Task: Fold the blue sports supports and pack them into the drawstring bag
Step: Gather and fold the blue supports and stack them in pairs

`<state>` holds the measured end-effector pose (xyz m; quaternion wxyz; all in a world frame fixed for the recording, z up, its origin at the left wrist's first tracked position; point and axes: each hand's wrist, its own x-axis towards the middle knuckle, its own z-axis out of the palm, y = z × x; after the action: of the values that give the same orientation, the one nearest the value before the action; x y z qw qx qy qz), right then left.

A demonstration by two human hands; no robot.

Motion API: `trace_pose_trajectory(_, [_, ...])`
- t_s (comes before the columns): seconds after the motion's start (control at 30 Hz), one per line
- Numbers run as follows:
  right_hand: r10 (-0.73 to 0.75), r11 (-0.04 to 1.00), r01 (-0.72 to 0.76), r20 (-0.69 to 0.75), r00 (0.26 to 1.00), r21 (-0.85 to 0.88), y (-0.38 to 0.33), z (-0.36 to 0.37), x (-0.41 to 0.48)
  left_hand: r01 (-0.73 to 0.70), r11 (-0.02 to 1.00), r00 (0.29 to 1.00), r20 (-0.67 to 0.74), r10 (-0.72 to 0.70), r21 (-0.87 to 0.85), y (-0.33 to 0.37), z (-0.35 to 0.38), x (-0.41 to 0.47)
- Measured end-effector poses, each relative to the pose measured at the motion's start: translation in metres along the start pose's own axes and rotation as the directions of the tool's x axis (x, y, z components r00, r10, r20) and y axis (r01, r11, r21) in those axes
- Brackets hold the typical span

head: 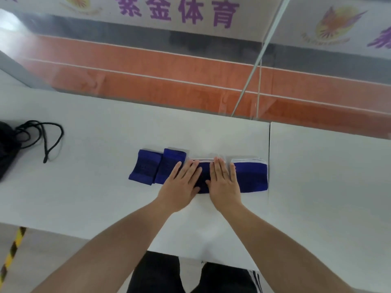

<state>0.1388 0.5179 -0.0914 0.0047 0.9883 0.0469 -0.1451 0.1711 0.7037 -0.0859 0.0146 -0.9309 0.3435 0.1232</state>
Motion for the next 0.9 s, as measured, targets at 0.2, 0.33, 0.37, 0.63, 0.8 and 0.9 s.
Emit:
trace_pose_trajectory(0.2, [-0.147, 0.987, 0.151, -0.07, 0.987, 0.054, -0.035, -0.036, 0.01, -0.042, 0.998, 0.999, 0.011, 0.042, 0.052, -0.068, -0.004, -0.038])
trace_pose_trajectory(0.33, [-0.187, 0.974, 0.188, -0.023, 0.982, 0.124, -0.076, -0.031, 0.017, -0.253, 0.961, 0.968, 0.02, 0.252, 0.114, -0.1, -0.001, -0.025])
trace_pose_trajectory(0.37, [-0.171, 0.974, 0.168, 0.006, 0.985, 0.152, -0.084, -0.028, 0.018, -0.305, 0.942, 0.951, 0.001, 0.308, 0.137, -0.104, 0.0, -0.021])
trace_pose_trajectory(0.63, [0.015, 0.966, -0.024, 0.036, 0.999, 0.257, -0.116, -0.031, 0.007, -0.449, 0.884, 0.893, -0.061, 0.445, -0.127, -0.119, -0.009, -0.022])
trace_pose_trajectory(0.8, [0.141, 0.919, -0.171, 0.11, 0.984, 0.355, -0.12, -0.046, 0.005, -0.267, 0.896, 0.956, 0.02, 0.293, -0.356, -0.121, -0.019, -0.038])
trace_pose_trajectory(0.9, [0.175, 0.918, -0.208, 0.127, 0.976, 0.338, -0.122, -0.045, 0.008, -0.172, 0.892, 0.975, 0.06, 0.216, -0.418, -0.119, -0.016, -0.029])
